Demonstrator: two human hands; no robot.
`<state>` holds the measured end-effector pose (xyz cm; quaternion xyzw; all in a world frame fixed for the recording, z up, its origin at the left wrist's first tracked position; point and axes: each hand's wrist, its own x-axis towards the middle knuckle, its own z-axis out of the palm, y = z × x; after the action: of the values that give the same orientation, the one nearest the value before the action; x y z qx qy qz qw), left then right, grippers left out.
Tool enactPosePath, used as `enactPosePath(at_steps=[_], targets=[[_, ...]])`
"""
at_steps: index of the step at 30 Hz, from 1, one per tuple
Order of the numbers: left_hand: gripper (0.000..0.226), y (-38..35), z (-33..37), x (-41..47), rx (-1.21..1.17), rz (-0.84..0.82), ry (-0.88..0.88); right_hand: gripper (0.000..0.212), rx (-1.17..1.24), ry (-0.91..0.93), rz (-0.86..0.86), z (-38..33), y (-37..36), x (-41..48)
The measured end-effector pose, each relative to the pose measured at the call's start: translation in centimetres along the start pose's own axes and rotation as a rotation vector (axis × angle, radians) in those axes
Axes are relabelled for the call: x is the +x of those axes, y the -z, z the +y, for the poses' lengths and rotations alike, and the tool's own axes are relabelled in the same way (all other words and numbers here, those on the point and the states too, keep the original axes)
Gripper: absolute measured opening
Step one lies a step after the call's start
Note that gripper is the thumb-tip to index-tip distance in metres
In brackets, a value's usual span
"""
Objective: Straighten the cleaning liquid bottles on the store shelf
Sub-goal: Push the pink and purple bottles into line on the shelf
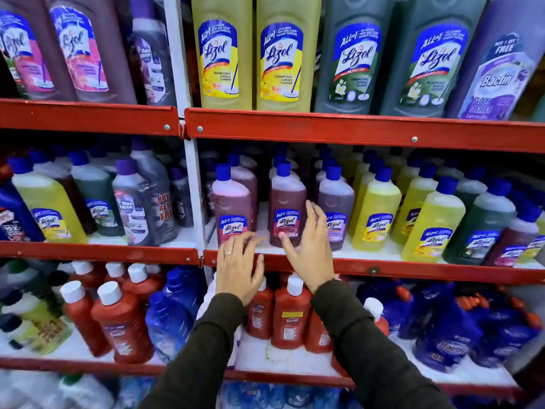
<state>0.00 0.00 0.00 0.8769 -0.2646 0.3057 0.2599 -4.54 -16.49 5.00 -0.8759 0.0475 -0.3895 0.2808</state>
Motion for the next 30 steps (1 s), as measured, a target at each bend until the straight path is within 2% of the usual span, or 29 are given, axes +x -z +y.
enactPosePath(at_steps=[2,6,12,18,30], targets=[[0.034,-0.4,-0.8,-0.7,0.011,-0.045,-0.012,0.094,0.073,-0.125,-0.05,-0.4,-1.1,0.9],[0.041,-1.4,-2.0,-2.1,0.035,-0.122,-0.036,0.111,0.05,-0.339,-0.099,-0.9,-3.3,2.8],[0.055,-2.0,-2.9,-2.4,0.051,-0.145,-0.049,0.113,0.078,-0.495,-0.054,-1.1,-5.5,4.2],[0.059,-2.2,-3.3,-2.6,0.067,-0.167,-0.04,0.092,-0.001,-0.514,-0.077,-0.8,-5.6,4.6],[0.057,-2.0,-2.5,-2.6,-0.002,-0.134,0.006,0.084,0.015,-0.426,-0.068,-0.9,-4.4,1.5]])
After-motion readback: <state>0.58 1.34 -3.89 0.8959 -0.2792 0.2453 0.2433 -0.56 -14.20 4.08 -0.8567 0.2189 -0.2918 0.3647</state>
